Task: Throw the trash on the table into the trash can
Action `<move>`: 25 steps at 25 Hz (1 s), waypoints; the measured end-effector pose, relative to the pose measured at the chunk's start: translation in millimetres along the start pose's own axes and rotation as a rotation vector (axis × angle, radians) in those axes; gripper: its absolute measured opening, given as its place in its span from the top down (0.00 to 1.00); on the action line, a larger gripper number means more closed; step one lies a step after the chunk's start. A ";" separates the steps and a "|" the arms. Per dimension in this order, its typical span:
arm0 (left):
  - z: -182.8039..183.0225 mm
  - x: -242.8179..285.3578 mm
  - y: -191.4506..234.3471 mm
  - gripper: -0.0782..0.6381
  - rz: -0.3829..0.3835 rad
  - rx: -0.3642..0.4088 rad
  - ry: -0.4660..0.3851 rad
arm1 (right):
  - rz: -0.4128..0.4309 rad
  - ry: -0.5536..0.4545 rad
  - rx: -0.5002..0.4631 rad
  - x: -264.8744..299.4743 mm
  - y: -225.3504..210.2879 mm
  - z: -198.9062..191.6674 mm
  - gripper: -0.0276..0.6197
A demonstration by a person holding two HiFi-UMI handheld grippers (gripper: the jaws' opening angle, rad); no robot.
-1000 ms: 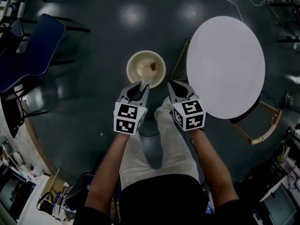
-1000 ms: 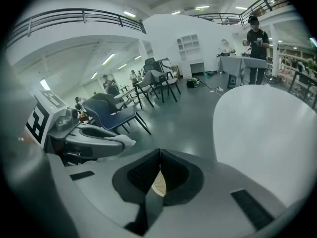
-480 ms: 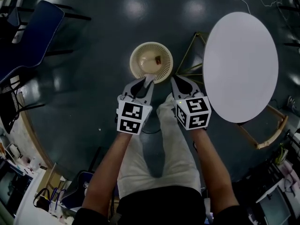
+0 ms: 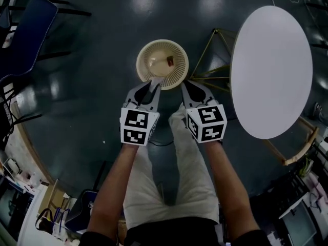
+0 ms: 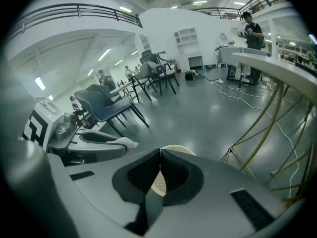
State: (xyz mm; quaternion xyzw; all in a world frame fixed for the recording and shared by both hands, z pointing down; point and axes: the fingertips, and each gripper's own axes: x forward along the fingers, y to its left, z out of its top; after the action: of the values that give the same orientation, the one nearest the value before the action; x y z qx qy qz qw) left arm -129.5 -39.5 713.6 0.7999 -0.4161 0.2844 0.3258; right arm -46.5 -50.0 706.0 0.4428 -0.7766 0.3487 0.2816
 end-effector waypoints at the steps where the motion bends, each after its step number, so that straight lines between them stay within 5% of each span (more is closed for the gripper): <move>1: -4.3 3.4 2.4 0.77 0.002 -0.008 0.004 | 0.001 0.003 0.000 3.7 -0.9 -3.8 0.93; 18: -55.9 77.0 43.1 0.77 0.020 -0.060 0.038 | 0.014 0.050 -0.017 76.5 -15.4 -50.4 0.93; 25: -79.8 114.8 60.6 0.77 0.054 -0.011 0.058 | 0.010 0.050 0.011 94.1 -24.5 -63.5 0.93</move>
State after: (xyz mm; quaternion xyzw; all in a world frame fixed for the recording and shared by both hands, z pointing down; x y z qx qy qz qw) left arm -139.3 -60.9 864.1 0.7780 -0.4295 0.3138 0.3343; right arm -59.0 -54.9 821.4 0.4318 -0.7695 0.3652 0.2966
